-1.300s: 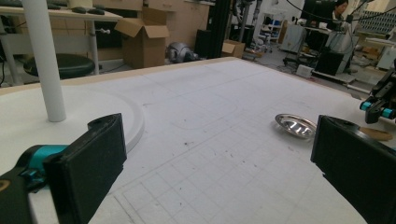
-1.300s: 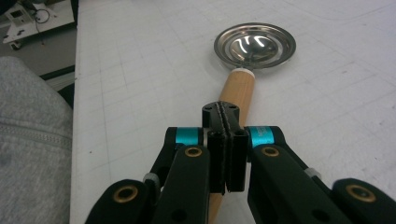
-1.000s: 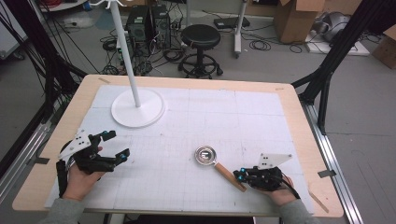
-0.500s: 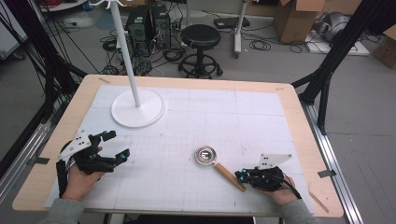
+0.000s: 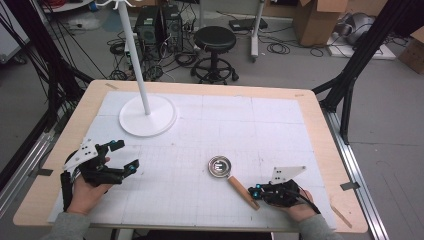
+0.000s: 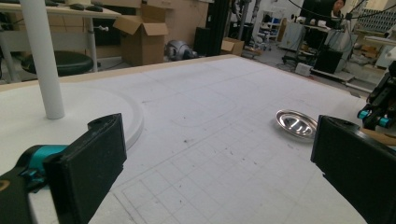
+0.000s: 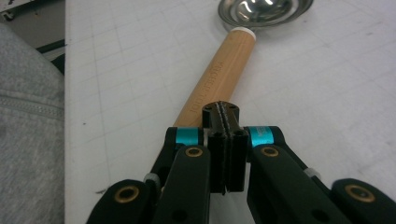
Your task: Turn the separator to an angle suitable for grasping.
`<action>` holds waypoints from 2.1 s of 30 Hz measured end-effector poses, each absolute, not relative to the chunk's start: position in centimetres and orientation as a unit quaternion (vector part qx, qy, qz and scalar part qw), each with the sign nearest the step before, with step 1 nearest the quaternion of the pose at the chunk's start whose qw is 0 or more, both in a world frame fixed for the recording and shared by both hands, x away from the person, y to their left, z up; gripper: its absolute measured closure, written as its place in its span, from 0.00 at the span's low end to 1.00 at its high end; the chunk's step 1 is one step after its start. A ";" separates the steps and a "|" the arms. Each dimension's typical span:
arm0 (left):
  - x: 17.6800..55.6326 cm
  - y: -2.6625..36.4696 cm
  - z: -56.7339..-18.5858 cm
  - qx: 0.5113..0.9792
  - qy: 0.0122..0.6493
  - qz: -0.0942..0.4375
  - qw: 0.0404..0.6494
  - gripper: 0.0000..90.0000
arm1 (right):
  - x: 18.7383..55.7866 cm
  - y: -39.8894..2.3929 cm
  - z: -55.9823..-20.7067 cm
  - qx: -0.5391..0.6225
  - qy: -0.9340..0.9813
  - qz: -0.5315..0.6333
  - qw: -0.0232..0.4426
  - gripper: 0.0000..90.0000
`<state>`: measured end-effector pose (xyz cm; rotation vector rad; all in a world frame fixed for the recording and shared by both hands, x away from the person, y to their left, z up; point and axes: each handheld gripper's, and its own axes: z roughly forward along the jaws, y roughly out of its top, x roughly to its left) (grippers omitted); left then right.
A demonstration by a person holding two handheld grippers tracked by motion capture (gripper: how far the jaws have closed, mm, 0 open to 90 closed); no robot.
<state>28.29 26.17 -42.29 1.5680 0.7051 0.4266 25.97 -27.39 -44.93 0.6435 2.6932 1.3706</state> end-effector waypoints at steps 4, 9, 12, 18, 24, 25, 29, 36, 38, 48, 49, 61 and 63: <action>28.2 26.1 -42.3 0.686 0.309 0.187 0.632 0.04 | 25.7 -26.6 -45.0 0.192 0.877 0.440 0.018 1.00; 28.2 26.2 -42.3 0.687 0.308 0.187 0.631 0.04 | 25.7 -26.1 -45.0 0.184 0.880 0.437 0.014 1.00; 28.2 26.2 -42.3 0.688 0.308 0.186 0.630 0.04 | 25.5 -25.5 -45.0 0.180 0.883 0.433 0.008 1.00; 28.2 26.1 -42.3 0.692 0.309 0.185 0.625 0.04 | 25.4 -24.4 -45.1 0.177 0.887 0.426 0.000 1.00; 28.1 26.2 -42.3 0.693 0.310 0.187 0.624 0.04 | 25.7 -24.2 -44.9 0.175 0.884 0.433 -0.003 1.00; 28.1 26.2 -42.3 0.692 0.313 0.188 0.623 0.04 | 25.8 -24.3 -44.9 0.177 0.881 0.439 -0.002 1.00; 28.1 26.2 -42.3 0.699 0.312 0.190 0.615 0.04 | 26.5 -24.3 -44.2 0.180 0.868 0.463 0.007 1.00; 28.1 26.1 -42.3 0.701 0.311 0.188 0.614 0.04 | 27.9 -23.4 -43.3 0.174 0.860 0.479 0.017 1.00; 28.0 26.1 -42.3 0.701 0.312 0.188 0.613 0.04 | 28.4 -22.9 -43.3 0.171 0.861 0.479 0.017 1.00; 27.9 26.0 -42.4 0.707 0.313 0.189 0.606 0.04 | 29.8 -21.1 -43.0 0.159 0.866 0.474 0.015 1.00; 27.9 26.0 -42.4 0.707 0.313 0.189 0.606 0.04 | 29.9 -20.8 -42.9 0.159 0.867 0.472 0.011 1.00; 27.9 26.1 -42.5 0.707 0.314 0.191 0.604 0.04 | 30.9 -17.0 -43.2 0.124 0.898 0.422 0.014 1.00; 27.9 26.1 -42.5 0.707 0.315 0.191 0.604 0.04 | 31.1 -16.9 -43.3 0.131 0.898 0.420 0.008 1.00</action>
